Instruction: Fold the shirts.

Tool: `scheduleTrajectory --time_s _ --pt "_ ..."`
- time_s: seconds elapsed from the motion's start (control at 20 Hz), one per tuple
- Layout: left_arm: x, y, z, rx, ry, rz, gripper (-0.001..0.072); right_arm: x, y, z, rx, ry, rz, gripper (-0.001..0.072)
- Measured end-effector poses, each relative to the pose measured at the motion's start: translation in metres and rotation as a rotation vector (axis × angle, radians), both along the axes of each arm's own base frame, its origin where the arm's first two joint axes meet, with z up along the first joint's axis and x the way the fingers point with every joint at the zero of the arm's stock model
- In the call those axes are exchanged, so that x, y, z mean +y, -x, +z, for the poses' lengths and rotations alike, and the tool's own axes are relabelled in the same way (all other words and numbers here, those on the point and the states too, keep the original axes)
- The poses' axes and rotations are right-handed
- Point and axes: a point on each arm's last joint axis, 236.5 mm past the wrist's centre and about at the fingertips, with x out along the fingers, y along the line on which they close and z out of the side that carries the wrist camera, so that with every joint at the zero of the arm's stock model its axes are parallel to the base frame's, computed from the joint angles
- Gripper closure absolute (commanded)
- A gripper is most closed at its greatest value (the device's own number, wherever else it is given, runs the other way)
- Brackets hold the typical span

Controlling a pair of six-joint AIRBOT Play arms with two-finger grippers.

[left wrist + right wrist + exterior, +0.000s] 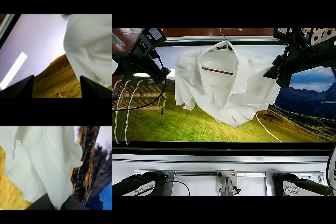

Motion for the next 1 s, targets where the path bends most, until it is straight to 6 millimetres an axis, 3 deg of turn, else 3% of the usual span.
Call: scheduleTrajectory --time_s 0.15,0.4,0.5,0.8,1.0 --pt "-0.016 0.005 0.001 0.027 0.086 -0.01 0.0017 0.005 -0.001 0.005 -0.006 -0.029 -0.002 0.064" --pt "-0.073 0.024 0.013 0.07 0.274 -0.099 0.0018 0.008 -0.007 0.01 -0.007 -0.068 -0.042 0.064" --pt "-0.098 0.031 0.03 0.043 0.355 -0.127 0.0029 0.009 -0.008 0.011 -0.004 -0.074 -0.05 0.064" --pt "-0.163 0.037 0.125 -0.232 0.649 -0.177 0.004 0.038 -0.004 0.008 -0.022 -0.044 -0.024 0.064" --pt "-0.182 0.041 0.145 -0.266 0.763 -0.178 0.0041 0.053 -0.005 0.01 -0.038 -0.05 -0.025 0.064"
